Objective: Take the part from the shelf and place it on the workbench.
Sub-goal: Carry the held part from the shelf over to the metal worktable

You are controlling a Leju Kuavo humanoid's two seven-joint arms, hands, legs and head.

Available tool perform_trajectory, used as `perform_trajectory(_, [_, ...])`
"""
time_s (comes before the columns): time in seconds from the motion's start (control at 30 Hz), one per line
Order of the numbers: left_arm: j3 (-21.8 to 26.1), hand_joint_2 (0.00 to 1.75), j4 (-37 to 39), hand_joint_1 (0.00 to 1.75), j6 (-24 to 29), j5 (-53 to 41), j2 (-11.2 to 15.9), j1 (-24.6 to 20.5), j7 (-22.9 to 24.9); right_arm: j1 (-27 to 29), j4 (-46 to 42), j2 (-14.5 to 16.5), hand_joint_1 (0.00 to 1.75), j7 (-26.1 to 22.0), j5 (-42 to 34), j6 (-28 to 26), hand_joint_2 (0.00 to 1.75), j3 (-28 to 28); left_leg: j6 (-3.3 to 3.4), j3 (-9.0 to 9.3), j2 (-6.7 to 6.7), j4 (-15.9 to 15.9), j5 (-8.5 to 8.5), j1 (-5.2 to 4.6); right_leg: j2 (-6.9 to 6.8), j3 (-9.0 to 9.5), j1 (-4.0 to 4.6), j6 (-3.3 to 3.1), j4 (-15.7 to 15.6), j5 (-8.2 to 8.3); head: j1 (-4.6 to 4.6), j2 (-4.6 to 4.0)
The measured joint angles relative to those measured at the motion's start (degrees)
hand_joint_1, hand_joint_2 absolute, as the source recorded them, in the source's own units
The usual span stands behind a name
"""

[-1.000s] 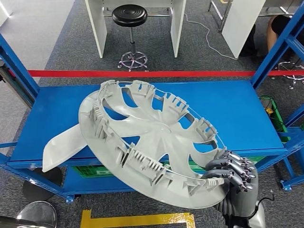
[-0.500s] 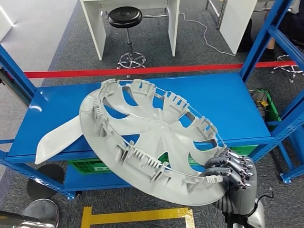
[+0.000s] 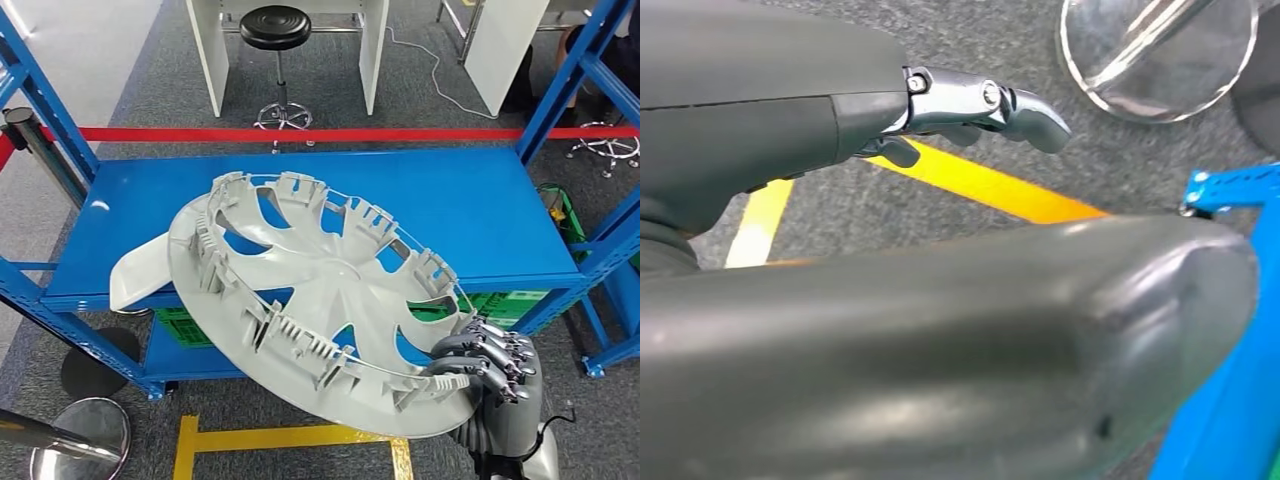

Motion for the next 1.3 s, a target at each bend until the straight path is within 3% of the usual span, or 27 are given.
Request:
perform_trajectory(0.03, [-0.01,0.0,0.0,0.0,0.0,-0.16,0.0,0.05,0.17,0.1,0.02,0.0,1.75,0.1,0.0,0.0,1.75,0.03,0.04,-0.63,0.02,0.07,0.45,-0.15,0.0,-0.07,0.02,-0.01,1.85,-0.37,0.03,-0.01])
perform_trajectory(0.07, [-0.01,0.0,0.0,0.0,0.01,-0.36,0.01,0.06,0.34,0.16,0.06,0.0,1.75,0.27,-0.01,0.0,1.75,0.07,0.03,-1.24,0.03,0.17,0.87,-0.28,0.0,0.86,0.04,-0.1,1.69,0.37,0.05,-0.01])
perform_trajectory(0.13, [-0.02,0.0,0.0,0.0,0.1,-0.96,0.07,0.07,0.71,0.14,0.14,0.0,1.75,0.76,0.1,0.0,1.75,0.2,-0.13,-2.24,0.0,0.48,1.54,-0.41,-0.01,5.56,0.12,-0.5,-4.41,3.46,0.05,0.0])
perform_trajectory(0.2, [-0.02,0.0,0.0,0.0,0.34,-1.6,0.24,0.14,1.13,-0.01,0.17,0.0,1.75,1.35,0.5,0.0,1.75,0.36,-0.59,-3.06,-0.02,0.94,2.12,-0.54,-0.02,10.75,0.37,-0.92,-12.04,4.51,0.03,0.0])
perform_trajectory(0.27, [-0.03,0.0,0.0,0.0,0.49,-2.0,0.53,0.26,1.44,-0.1,0.22,0.0,1.75,1.87,0.91,0.0,1.75,0.49,-1.22,-3.52,-0.01,1.2,2.83,-0.56,0.03,12.12,0.65,-1.21,-14.98,4.04,0.01,0.01])
perform_trajectory(0.33, [-0.04,0.0,0.0,0.0,0.49,-2.26,0.96,0.41,1.57,-0.06,0.34,0.0,1.75,2.15,1.08,0.0,1.75,0.54,-1.89,-3.81,-0.09,1.38,2.99,-0.5,-0.06,11.11,0.52,-1.84,-15.12,4.71,0.0,0.01])
perform_trajectory(0.37, [-0.05,0.0,0.0,0.0,0.48,-2.39,1.17,0.48,1.6,-0.04,0.4,0.0,1.75,2.17,1.13,0.0,1.75,0.54,-2.25,-4.14,-0.14,2.07,1.91,-0.45,-0.17,10.66,0.41,-2.34,-15.17,5.19,-0.11,0.01])
perform_trajectory(0.43, [-0.07,0.0,0.0,0.0,0.48,-2.61,1.46,0.59,1.57,0.06,0.45,0.0,1.75,2.07,1.27,0.0,1.75,0.55,-2.97,-5.49,-0.21,6.48,-2.97,-0.16,-0.39,9.67,0.22,-3.11,-15.25,6.25,-0.35,0.0])
perform_trajectory(0.5, [-0.1,0.0,0.0,0.0,0.48,-2.83,1.57,0.58,1.43,0.28,0.45,0.0,1.75,1.86,1.37,0.0,1.75,0.55,-3.54,-7.04,-0.21,13.89,-7.96,0.21,-0.45,8.54,0.23,-3.27,-15.08,7.33,-0.47,-0.01])
perform_trajectory(0.53, [-0.14,0.0,0.0,0.0,0.48,-2.92,1.63,0.53,1.31,0.4,0.45,0.0,1.75,1.77,1.38,0.0,1.75,0.55,-3.76,-7.2,-0.21,16.58,-8.83,0.38,-0.46,7.88,0.23,-3.22,-14.91,7.86,-0.48,-0.01])
perform_trajectory(0.57, [-0.19,0.0,0.0,0.0,0.48,-2.99,1.71,0.49,1.16,0.51,0.45,0.0,1.75,1.69,1.38,0.0,1.75,0.55,-3.92,-6.5,-0.2,17.42,-8.37,0.55,-0.45,7.05,0.21,-3.12,-14.68,8.35,-0.48,0.0])
perform_trajectory(0.6, [-0.26,0.0,0.0,0.0,0.47,-3.02,1.79,0.46,0.99,0.61,0.45,0.0,1.75,1.63,1.37,0.0,1.75,0.55,-4.0,-4.79,-0.2,15.95,-6.91,0.7,-0.44,6.29,0.19,-2.98,-14.4,8.73,-0.48,0.01])
perform_trajectory(0.67, [-0.45,0.0,0.0,0.0,0.43,-3.05,1.97,0.32,0.68,0.79,0.45,0.0,1.75,1.57,1.37,0.0,1.75,0.55,-3.93,0.73,-0.27,8.27,-4.35,0.91,-0.4,5.04,0.16,-2.56,-13.73,9.31,-0.49,0.01])
perform_trajectory(0.73, [-0.58,0.0,0.0,0.0,0.39,-3.14,2.08,0.11,0.47,0.88,0.45,0.0,1.75,1.55,1.38,0.0,1.75,0.55,-3.59,4.64,-0.44,1.64,-4.26,0.78,-0.41,4.28,0.23,-1.92,-13.28,9.94,-0.43,0.0])
perform_trajectory(0.83, [-0.62,0.0,0.01,0.0,0.41,-3.27,2.21,0.09,0.42,0.92,0.45,0.0,1.75,1.46,1.2,0.0,1.75,0.55,-2.4,4.44,-0.43,0.0,-4.1,0.53,-0.34,3.58,0.1,-0.73,-13.3,11.1,-0.41,0.0])
perform_trajectory(0.87, [-0.63,0.0,0.01,0.0,0.42,-3.27,2.24,0.08,0.43,0.98,0.45,0.0,1.75,1.4,1.1,0.0,1.75,0.54,-1.79,3.94,-0.29,-0.11,-3.55,0.56,-0.24,3.13,0.03,-0.4,-12.95,10.51,-0.39,0.0])
perform_trajectory(0.93, [-0.65,0.0,0.02,0.0,0.44,-3.27,2.31,0.01,0.45,1.06,0.45,0.0,1.75,1.23,0.99,0.0,1.75,0.48,-0.64,2.52,0.0,-0.43,-2.18,0.64,-0.03,1.46,0.0,-0.05,-9.26,6.23,-0.18,0.0])
perform_trajectory(1.0, [-0.67,0.0,0.02,0.0,0.44,-3.27,2.47,-0.05,0.46,1.17,0.45,0.0,1.75,1.06,0.91,0.0,1.75,0.42,-0.17,0.75,0.11,-0.33,-0.83,0.37,0.0,-0.32,0.06,0.08,-2.13,0.95,0.0,-0.01])
perform_trajectory(1.03, [-0.67,0.0,0.02,0.0,0.44,-3.26,2.55,-0.04,0.45,1.28,0.45,0.0,1.75,0.93,0.86,0.0,1.75,0.37,-0.12,-0.13,0.14,-0.25,-0.2,0.22,-0.01,-0.58,0.06,0.12,0.79,0.03,0.01,-0.01])
perform_trajectory(1.07, [-0.67,0.0,0.02,0.0,0.43,-3.26,2.6,-0.03,0.45,1.45,0.45,0.0,1.75,0.78,0.8,0.0,1.75,0.31,-0.11,-1.03,0.18,-0.15,0.44,0.09,-0.01,-0.19,0.06,0.12,2.38,0.41,-0.01,-0.01])
perform_trajectory(1.1, [-0.67,0.0,0.02,0.0,0.43,-3.26,2.63,-0.03,0.44,1.64,0.45,0.0,1.75,0.58,0.73,0.0,1.75,0.24,-0.17,-1.89,0.2,-0.03,1.03,-0.01,-0.01,1.16,0.07,0.04,1.94,1.92,0.01,0.0])
perform_trajectory(1.17, [-0.7,0.0,0.03,0.0,0.4,-3.27,2.64,-0.05,0.42,1.97,0.43,0.01,1.75,0.2,0.6,0.0,1.75,0.09,-0.44,-3.3,0.19,0.29,2.08,-0.13,-0.02,6.54,0.12,-0.34,-4.42,4.72,-0.01,0.0])
perform_trajectory(1.23, [-0.76,0.0,0.04,0.0,0.36,-3.27,2.67,-0.07,0.32,2.21,0.26,0.02,1.75,-0.19,0.52,0.0,1.75,-0.11,-0.95,-4.19,0.17,0.74,3.05,-0.29,-0.04,12.39,0.32,-0.77,-12.84,4.17,-0.03,0.0])
perform_trajectory(1.3, [-0.8,0.0,0.04,0.0,0.27,-3.3,2.78,-0.05,0.24,2.63,0.04,0.02,1.75,-0.53,0.5,-0.01,1.75,-0.28,-1.56,-4.64,0.17,0.89,4.07,-0.28,-0.03,14.07,0.61,-1.2,-16.41,3.12,-0.02,-0.01])
